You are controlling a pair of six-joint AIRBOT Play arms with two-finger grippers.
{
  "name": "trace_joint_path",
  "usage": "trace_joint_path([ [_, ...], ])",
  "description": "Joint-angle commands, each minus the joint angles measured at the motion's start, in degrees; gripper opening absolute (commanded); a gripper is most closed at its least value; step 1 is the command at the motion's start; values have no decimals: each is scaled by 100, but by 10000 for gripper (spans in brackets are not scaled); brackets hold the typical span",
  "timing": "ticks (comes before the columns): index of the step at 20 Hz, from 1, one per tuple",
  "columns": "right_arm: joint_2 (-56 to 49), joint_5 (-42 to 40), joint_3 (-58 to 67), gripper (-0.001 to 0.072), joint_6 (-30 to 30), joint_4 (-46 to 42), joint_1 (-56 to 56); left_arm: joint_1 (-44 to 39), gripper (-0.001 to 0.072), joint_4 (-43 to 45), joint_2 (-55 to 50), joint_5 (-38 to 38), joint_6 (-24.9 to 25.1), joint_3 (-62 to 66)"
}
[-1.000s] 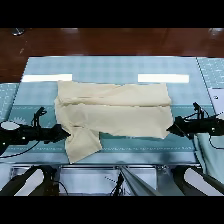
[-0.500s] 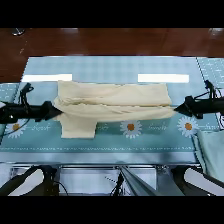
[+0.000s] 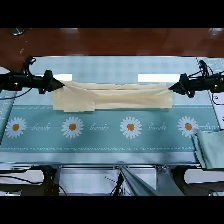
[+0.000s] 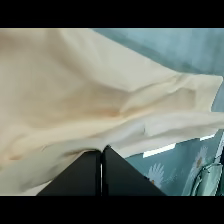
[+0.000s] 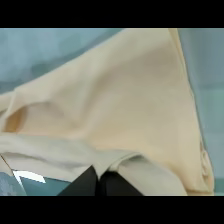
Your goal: Fold the shirts.
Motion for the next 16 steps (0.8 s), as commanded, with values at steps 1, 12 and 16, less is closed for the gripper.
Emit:
trace_joint_path([
  [1, -555, -184, 487, 23, 138, 249, 68, -146, 26, -20, -852, -52, -140, 874],
  [12, -1224, -518, 839, 106, 232, 531, 133, -140, 29, 155, -1368, 278, -103, 1351],
  [16, -1198, -297, 892, 633, 140, 820, 61, -92, 702, 474, -1467, -767, 72, 1440],
])
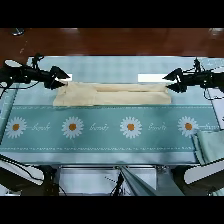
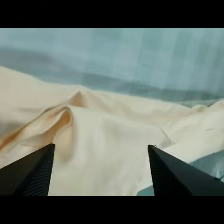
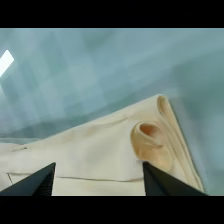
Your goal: Fold the shirts.
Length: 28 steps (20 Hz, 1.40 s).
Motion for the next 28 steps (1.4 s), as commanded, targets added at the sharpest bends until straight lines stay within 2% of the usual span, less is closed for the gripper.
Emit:
trace_joint_path([
  [1, 37, 385, 116, 633, -59, 175, -205, 186, 703, 758, -20, -1062, -227, 212],
  [3, 199, 890, 190, 632, -219, 144, -658, 568, 703, 1899, 310, -1676, -492, 297],
  [4, 308, 1108, 190, 632, -295, -33, -914, 796, 703, 2396, 612, -1700, -588, 212],
  [6, 476, 1285, 118, 633, -304, -866, -1241, 1255, 703, 2612, 1364, -1045, -691, -293],
  [7, 505, 1272, -15, 632, -262, -1147, -1294, 1425, 703, 2415, 1797, -444, -758, -743],
  [9, 481, 1005, -402, 632, -278, -1174, -1294, 1512, 703, 1569, 2804, 901, -763, -2074],
  [11, 341, 824, -564, 632, -404, -804, -1220, 1241, 703, 726, 3580, 1694, -269, -3270],
  [13, 199, 763, -564, 632, -568, -354, -1071, 890, 703, 293, 4009, 1845, 195, -3875],
  [18, -59, 334, -557, 632, -634, -245, -525, -125, 702, -168, 4065, 1755, 236, -3910],
  [23, -186, 417, -531, 628, -680, -238, -26, -839, 702, -168, 4037, 1770, 321, -3897],
  [26, -184, 616, -317, 524, -662, -258, 175, -1329, 699, -173, 3888, 1502, 555, -3869],
  [27, -179, 839, -181, 101, -669, -306, 173, -1462, 657, -192, 3858, 1504, 555, -3860],
  [28, -146, 1034, -83, 22, -680, -304, 144, -1539, 413, -195, 3840, 1504, 553, -3827],
])
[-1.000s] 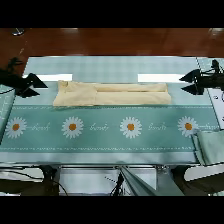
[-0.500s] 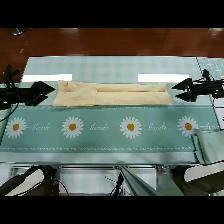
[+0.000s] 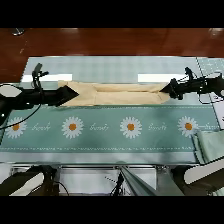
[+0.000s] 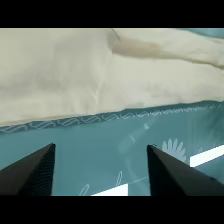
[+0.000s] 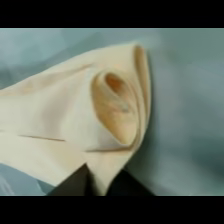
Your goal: Fold the shirts.
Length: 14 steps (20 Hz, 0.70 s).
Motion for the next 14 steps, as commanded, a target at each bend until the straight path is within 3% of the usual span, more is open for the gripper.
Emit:
trace_joint_path([
  [1, 118, 592, 284, 22, -17, -76, 28, -409, 17, -85, -79, -87, 103, 90],
  [6, 1370, 986, 101, 22, 199, -1521, -120, -1005, 26, -190, -321, 37, 118, 828],
  [10, 3158, 942, -798, 22, 162, -1676, -138, -2144, 26, -190, -1154, 767, -57, 1567],
  [14, 5018, 968, -1615, 22, 361, -1639, -138, -3300, 25, -190, -2597, 682, -328, 2833],
])
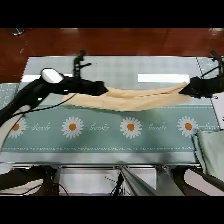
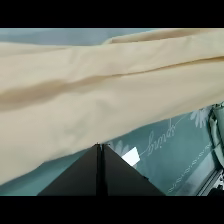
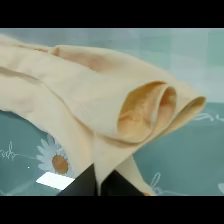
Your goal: Fold the shirts.
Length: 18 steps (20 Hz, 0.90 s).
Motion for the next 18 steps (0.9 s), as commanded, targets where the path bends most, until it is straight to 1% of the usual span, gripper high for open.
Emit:
trace_joint_path([
  [1, 1561, -2, -667, 22, 282, -94, -4, -994, 25, 4, -1187, -28, -319, 1143],
  [4, 2358, 92, -887, 22, 557, -68, 0, -1622, 25, 2, -2057, -258, -562, 2203],
  [7, 2736, 131, -885, 22, 651, 17, 0, -2118, 25, 2, -2710, -378, -920, 2979],
  [8, 2785, 129, -885, 22, 651, 116, 0, -2280, 25, 0, -2868, -396, -1040, 3141],
  [10, 2780, 81, -885, 22, 649, 280, 0, -2594, 26, -22, -3075, -518, -1123, 3320],
  [13, 2780, -2, -885, 22, 632, 507, 0, -2929, 27, -26, -3174, -535, -1121, 3324],
  [14, 2780, -2, -885, 22, 603, 577, 0, -2942, 27, -72, -3174, -608, -1117, 3346],
  [16, 2780, 0, -885, 22, 601, 645, 0, -2693, 27, -83, -3158, -1019, -1113, 3593],
  [18, 2780, 0, -885, 22, 599, 752, 2, -2055, 27, -46, -3018, -1565, -1104, 3858],
])
